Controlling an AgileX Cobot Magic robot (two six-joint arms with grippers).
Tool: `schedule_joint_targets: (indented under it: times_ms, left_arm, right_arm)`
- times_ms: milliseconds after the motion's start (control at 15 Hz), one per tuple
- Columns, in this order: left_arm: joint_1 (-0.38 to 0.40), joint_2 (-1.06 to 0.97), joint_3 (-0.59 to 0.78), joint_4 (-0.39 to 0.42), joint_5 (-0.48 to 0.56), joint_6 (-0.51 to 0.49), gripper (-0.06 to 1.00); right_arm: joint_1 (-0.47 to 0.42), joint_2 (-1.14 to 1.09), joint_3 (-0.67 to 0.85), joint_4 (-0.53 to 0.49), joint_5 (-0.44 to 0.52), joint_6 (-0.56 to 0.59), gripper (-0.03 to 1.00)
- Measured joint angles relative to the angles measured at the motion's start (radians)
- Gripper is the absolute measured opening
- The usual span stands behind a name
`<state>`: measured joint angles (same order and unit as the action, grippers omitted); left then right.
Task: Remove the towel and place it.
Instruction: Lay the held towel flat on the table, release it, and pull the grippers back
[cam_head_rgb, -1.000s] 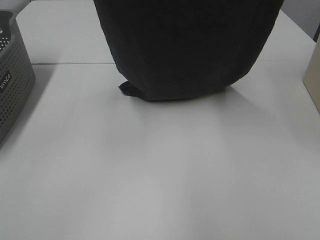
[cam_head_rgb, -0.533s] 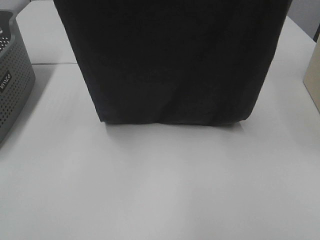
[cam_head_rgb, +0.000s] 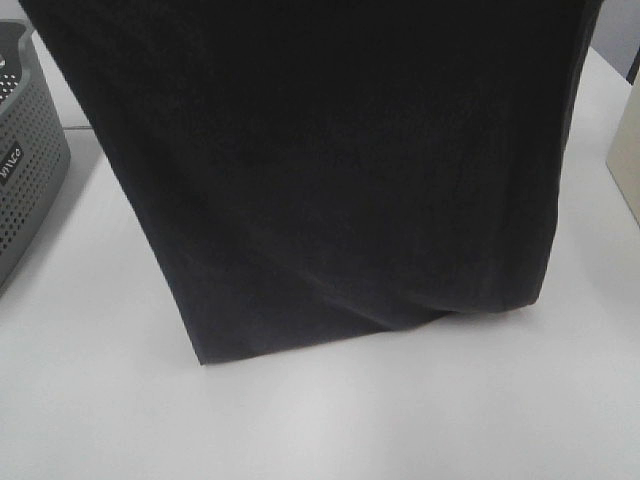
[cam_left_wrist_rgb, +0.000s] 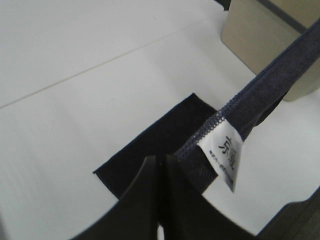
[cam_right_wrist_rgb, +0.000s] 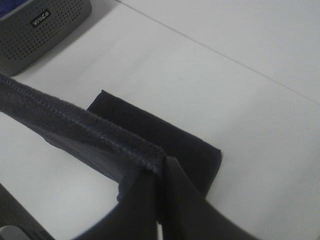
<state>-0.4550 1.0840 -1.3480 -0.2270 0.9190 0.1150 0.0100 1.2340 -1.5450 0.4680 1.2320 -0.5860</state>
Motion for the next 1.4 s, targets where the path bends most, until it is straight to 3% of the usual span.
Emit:
schedule_joint_targets:
  times_ms: [267,400,600,733,800,1000,1267,1400]
  left_arm:
    - [0.002,-0.002,0.080,-0.061,0.104,0.022,0.00]
    - [0.007,-0.003,0.164,-0.100,0.226,0.072,0.00]
    - [0.007,-0.010,0.232,-0.142,0.280,0.166,0.00]
    - [0.007,-0.011,0.316,-0.227,0.285,0.350,0.00]
    - [0.007,-0.011,0.358,-0.261,0.284,0.427,0.00]
    - [0.007,-0.011,0.478,-0.371,0.291,0.555,0.00]
    - [-0.002,-0.011,0.529,-0.411,0.297,0.610,0.00]
    - [-0.060,-0.011,0.553,-0.411,0.297,0.632,0.00]
  right_arm:
    - [-0.003,-0.122,0.243,0.002,-0.003,-0.080,0.01]
    - [-0.010,-0.184,0.441,0.075,-0.007,-0.206,0.01]
    - [-0.014,-0.209,0.612,0.095,-0.009,-0.349,0.01]
    - [-0.014,-0.210,0.719,0.130,-0.012,-0.459,0.01]
    - [-0.014,-0.210,0.789,0.183,-0.012,-0.571,0.01]
    - [0.000,-0.216,0.903,0.218,-0.018,-0.717,0.01]
    - [0.290,-0.227,1.006,0.211,-0.020,-0.760,0.01]
    - [0.439,-0.227,1.012,0.210,-0.020,-0.760,0.01]
